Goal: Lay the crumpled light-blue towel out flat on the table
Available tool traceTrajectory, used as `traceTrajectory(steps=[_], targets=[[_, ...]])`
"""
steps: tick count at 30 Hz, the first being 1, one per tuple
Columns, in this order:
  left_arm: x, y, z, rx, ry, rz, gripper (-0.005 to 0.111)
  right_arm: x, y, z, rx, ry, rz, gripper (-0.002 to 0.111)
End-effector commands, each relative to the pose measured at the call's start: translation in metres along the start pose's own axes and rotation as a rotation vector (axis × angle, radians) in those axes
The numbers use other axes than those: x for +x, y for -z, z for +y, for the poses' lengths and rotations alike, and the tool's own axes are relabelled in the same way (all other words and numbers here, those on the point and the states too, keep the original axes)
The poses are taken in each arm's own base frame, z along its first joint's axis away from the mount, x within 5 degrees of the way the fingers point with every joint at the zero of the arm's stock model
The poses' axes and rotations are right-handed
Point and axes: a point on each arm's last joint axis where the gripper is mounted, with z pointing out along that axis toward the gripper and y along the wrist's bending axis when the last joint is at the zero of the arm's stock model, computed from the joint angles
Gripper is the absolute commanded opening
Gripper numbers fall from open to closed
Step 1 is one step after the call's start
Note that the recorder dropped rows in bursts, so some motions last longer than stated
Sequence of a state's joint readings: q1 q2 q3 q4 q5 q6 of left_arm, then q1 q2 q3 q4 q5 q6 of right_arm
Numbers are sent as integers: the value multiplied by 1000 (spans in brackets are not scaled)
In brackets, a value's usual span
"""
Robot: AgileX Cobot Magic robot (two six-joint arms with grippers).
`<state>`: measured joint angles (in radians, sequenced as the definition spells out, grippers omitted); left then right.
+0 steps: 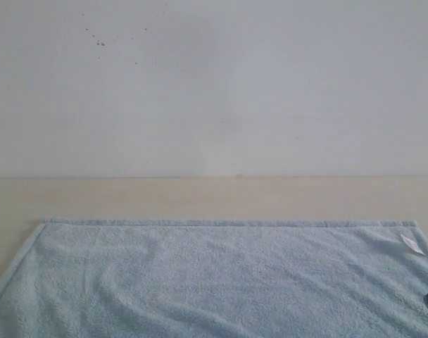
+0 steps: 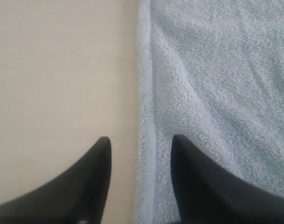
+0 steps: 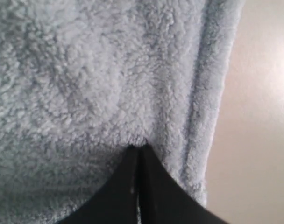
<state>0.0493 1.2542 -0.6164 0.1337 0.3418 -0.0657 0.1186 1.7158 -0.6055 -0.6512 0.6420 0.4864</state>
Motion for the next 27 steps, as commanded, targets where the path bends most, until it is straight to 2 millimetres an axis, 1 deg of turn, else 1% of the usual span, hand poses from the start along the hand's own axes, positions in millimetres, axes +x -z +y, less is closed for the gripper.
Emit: traceTrajectory(steps=[1,3,7,9,11,13,15,20,22,25,26,27], targets=[[9,-2,-1,1,9,36,39,7,9,-5,-5,-54,-43,0],[9,-2,-1,5,19,37,39,2,21,-4,-59,-60,-149,0],[11,-2,-1,4,19,52,39,-7,57,-4,-178,-27,-412,0],[11,-2,-3,14,17,56,39,-8,71,-5,-211,-44,-474,0],[14,-3,-10,33,-34,65,39,-10,82,-7,-236,-64,-517,0],[17,-6,-18,55,-75,82,39,-13,90,-7,-270,-71,-545,0],[21,-12,-26,77,-125,118,39,-15,95,-6,-294,-42,-553,0],[32,-34,-41,110,-182,235,39,-16,98,-3,-340,-42,-552,0],[36,-41,-45,117,-195,275,34,-16,98,-3,-339,-40,-552,0],[41,-48,-46,117,-199,315,13,-16,98,-3,-339,-40,-554,0],[41,-49,-46,118,-193,322,4,-16,98,-3,-339,-40,-554,0],[42,-49,-46,118,-193,324,4,-16,98,-3,-339,-40,-554,0]])
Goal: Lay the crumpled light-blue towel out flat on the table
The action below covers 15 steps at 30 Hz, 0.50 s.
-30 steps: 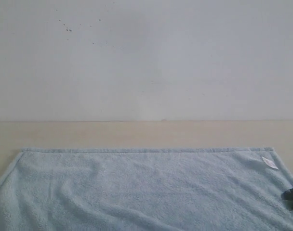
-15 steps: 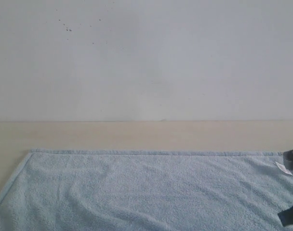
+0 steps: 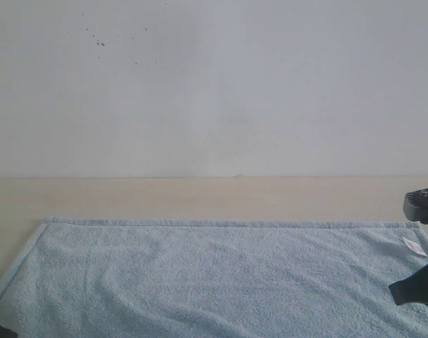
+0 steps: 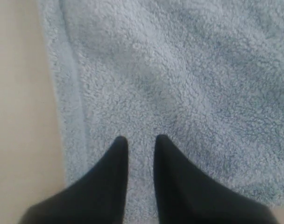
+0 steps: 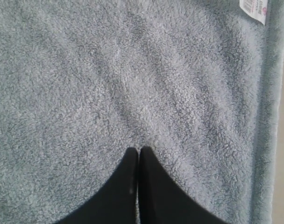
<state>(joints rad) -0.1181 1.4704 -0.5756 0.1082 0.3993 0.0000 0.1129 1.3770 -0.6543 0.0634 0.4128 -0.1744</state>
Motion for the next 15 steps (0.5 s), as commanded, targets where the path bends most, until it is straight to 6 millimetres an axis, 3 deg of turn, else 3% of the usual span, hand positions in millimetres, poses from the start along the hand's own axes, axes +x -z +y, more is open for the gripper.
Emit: traceTrajectory(steps=[1,7,15], targets=[[1,-4,-3,10,5,23,4,-2,3,0,1,6,-16,0],[4,-9,-3,12,4,54,4,-3,3,0,1,5,-19,0],[10,-32,-5,21,-2,144,4,-3,3,0,1,5,-19,0]])
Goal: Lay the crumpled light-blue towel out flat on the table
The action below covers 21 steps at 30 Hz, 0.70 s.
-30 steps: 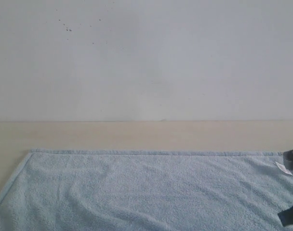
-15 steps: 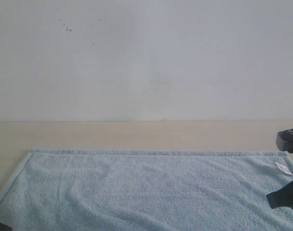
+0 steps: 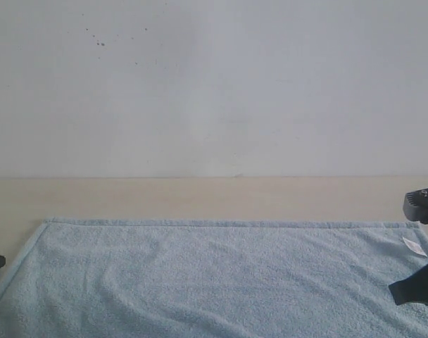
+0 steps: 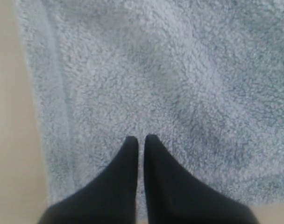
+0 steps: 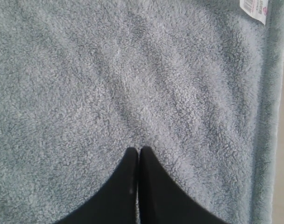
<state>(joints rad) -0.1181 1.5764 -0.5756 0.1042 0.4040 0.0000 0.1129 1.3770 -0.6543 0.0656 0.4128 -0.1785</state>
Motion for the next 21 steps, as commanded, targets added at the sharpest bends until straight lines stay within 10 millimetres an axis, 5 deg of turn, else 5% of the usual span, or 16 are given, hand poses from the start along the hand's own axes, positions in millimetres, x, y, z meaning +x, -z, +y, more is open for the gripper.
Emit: traceTrajectory(steps=[1,21], targets=[[3,-11,-3,9,-4,43,4,-3,3,-1,2,3,-19,0],[27,-18,10,-148,73,228,4,-2,3,0,1,1,-15,0]])
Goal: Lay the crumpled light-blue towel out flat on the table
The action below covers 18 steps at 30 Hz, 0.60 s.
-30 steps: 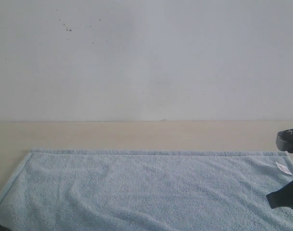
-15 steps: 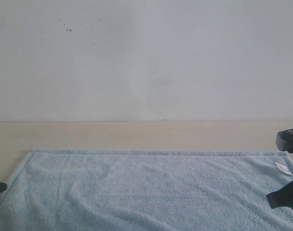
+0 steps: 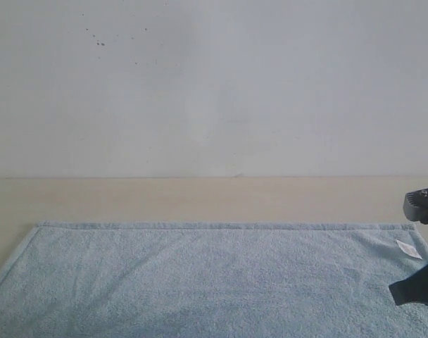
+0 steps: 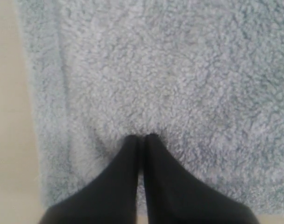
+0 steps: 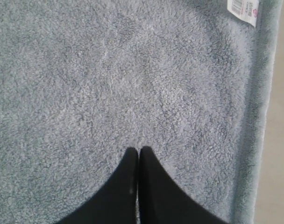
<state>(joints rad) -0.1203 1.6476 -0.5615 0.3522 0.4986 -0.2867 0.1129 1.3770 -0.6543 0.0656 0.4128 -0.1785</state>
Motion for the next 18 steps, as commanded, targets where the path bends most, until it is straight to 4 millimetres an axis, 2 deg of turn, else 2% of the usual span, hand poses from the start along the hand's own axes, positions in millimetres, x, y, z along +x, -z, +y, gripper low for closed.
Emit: traceTrajectory(steps=[1,5,8,14,18], targets=[[12,-4,1,-34,29,74,4,-2,3,0,1,1,-15,0],[11,-4,0,-24,57,50,4,-3,3,-1,2,1,-19,0],[4,6,-1,7,74,-59,4,-3,3,0,1,-1,-19,0],[-9,52,4,33,78,-361,4,-3,3,-1,2,-3,-25,0],[-10,80,9,36,97,-491,4,-5,4,0,-3,-12,-47,0]])
